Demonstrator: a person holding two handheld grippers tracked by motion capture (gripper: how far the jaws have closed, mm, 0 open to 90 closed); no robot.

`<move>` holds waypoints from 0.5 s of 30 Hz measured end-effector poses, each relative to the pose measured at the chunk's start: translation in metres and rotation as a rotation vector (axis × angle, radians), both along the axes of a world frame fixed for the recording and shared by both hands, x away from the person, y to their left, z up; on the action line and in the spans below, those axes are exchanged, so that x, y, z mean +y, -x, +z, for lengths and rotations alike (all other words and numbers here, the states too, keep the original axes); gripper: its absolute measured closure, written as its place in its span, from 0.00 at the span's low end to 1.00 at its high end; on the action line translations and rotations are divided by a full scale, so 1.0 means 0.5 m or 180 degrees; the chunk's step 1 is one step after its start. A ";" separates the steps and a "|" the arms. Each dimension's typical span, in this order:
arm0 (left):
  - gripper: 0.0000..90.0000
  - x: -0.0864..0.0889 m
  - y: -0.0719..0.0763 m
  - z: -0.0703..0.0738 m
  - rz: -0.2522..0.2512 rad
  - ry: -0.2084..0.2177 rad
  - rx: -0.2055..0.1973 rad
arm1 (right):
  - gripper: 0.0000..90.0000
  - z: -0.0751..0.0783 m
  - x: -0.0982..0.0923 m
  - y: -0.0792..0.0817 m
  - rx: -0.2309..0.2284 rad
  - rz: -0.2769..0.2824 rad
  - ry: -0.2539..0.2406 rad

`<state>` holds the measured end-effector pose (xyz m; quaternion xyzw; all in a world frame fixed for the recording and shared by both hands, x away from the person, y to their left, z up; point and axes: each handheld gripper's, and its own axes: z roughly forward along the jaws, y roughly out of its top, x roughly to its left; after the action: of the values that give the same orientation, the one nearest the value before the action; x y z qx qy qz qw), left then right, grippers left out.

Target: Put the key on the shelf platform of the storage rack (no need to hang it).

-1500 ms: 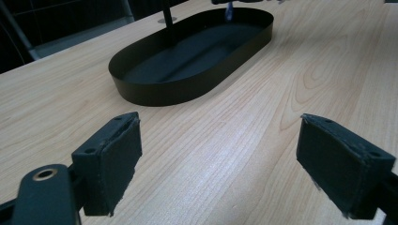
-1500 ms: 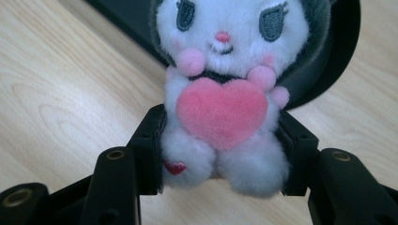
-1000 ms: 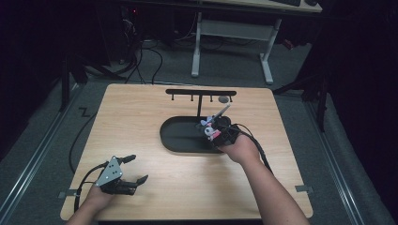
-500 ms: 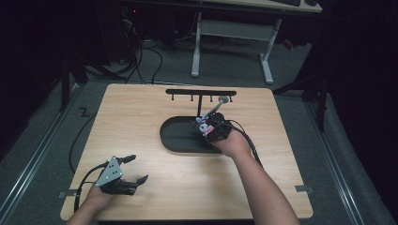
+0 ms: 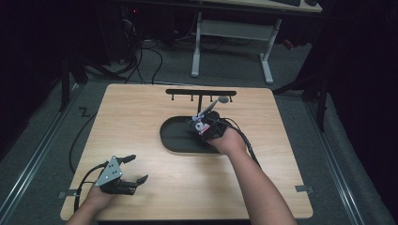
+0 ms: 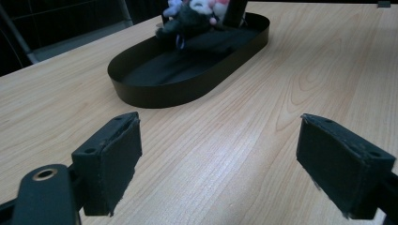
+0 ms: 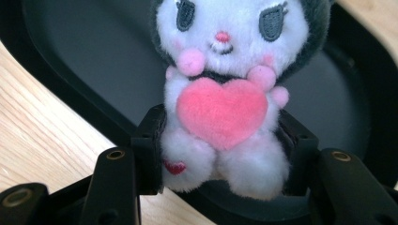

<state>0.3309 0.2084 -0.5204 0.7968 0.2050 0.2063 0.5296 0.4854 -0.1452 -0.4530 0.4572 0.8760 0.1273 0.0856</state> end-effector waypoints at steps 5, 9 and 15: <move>0.17 0.000 0.000 0.000 -0.0004 -0.0003 -0.0003 | 0.51 -0.019 -0.013 0.006 0.0095 -0.0022 0.0064; 0.17 0.000 0.000 0.000 -0.0004 -0.0006 0.0002 | 0.51 -0.026 -0.023 0.011 0.0138 -0.0010 0.0117; 0.17 -0.001 -0.001 0.000 -0.0006 -0.0009 0.0002 | 0.51 -0.032 -0.035 0.011 0.0174 -0.0051 0.0136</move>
<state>0.3312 0.2081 -0.5203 0.7979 0.2041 0.2057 0.5286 0.4797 -0.1628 -0.4692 0.4656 0.8769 0.0953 0.0725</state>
